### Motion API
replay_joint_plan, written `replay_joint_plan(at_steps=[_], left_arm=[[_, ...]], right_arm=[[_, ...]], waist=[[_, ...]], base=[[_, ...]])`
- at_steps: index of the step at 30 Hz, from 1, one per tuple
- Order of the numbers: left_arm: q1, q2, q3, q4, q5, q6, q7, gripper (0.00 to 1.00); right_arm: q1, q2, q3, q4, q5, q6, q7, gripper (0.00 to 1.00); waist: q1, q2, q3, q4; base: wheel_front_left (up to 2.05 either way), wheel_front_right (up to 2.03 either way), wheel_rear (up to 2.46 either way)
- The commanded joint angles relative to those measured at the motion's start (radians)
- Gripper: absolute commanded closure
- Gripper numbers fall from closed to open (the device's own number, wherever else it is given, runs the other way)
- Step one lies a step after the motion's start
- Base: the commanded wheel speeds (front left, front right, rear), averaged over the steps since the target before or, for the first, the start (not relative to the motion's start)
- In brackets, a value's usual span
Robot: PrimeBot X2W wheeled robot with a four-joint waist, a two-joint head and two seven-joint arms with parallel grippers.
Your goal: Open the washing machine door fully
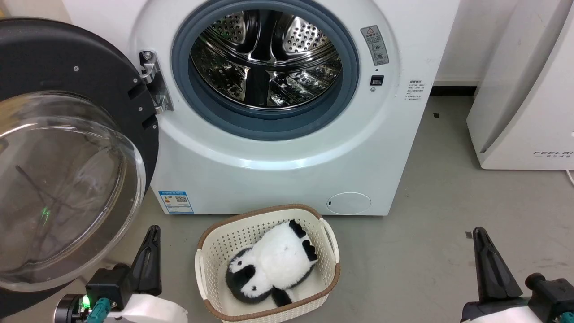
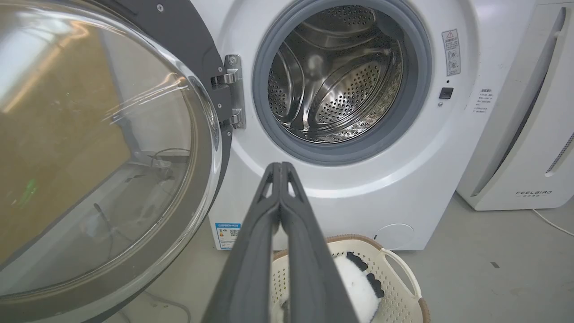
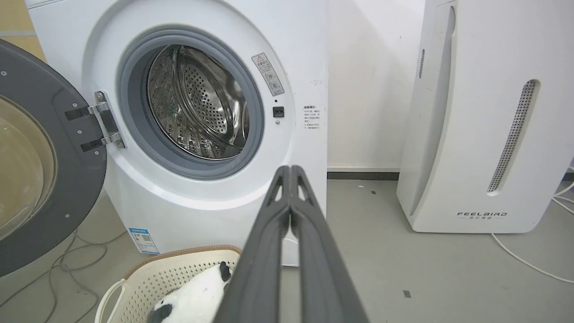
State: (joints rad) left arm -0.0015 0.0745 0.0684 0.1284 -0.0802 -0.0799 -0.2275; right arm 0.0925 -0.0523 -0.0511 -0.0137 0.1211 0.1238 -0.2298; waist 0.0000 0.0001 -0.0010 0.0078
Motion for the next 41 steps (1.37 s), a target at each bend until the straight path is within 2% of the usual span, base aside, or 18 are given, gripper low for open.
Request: replay_joint_plan(at_steps=[1, 41], left_arm=[[0.0, -0.003, -0.004, -0.009, 0.01, 0.007, 0.007, 1.0], [0.001, -0.011, -0.027, -0.052, 0.035, 0.033, 0.086, 1.0]], right_arm=[[-0.01, 0.0, 0.002, 0.0, -0.013, 0.001, 0.007, 1.0], [-0.04, 0.001, 0.02, 0.005, -0.052, 0.003, 0.087, 1.0]], waist=[[0.0, -0.0001, 0.0, 0.0], [0.0, -0.0001, 0.0, -0.003]], base=[[0.0, 0.0, 0.0], [0.0, 0.0, 0.0]])
